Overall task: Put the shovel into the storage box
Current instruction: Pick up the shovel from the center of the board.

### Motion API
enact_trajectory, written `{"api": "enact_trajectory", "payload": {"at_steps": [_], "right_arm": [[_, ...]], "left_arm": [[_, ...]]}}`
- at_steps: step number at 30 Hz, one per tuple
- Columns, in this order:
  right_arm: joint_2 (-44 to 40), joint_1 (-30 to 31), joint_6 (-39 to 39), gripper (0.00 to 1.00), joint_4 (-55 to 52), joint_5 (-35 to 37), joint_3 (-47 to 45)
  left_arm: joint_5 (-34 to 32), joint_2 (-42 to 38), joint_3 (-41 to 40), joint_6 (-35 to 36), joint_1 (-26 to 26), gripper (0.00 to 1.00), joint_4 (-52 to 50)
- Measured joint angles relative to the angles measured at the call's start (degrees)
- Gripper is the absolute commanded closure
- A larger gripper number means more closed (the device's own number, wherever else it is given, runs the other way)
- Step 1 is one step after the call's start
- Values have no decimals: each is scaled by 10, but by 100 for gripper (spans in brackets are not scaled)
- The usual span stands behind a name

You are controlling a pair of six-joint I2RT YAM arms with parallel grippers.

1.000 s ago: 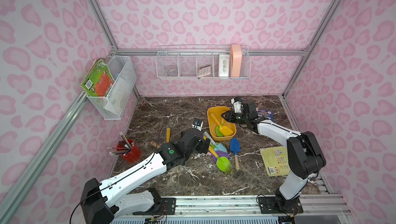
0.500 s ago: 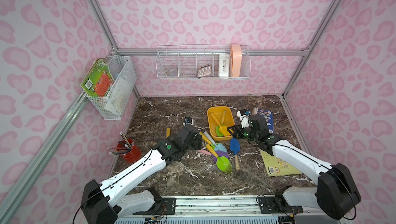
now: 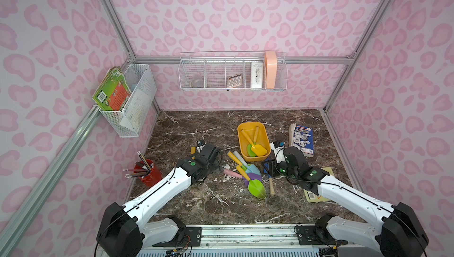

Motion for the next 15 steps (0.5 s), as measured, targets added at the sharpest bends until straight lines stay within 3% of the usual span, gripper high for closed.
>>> {"api": "enact_trajectory", "payload": {"at_steps": [8, 15], "right_arm": [[26, 14, 9, 62, 15, -1, 0], [0, 15, 16, 62, 24, 5, -19]], "left_arm": [[-5, 77, 53, 37, 118, 37, -22], [-1, 196, 90, 75, 179, 41, -2]]}}
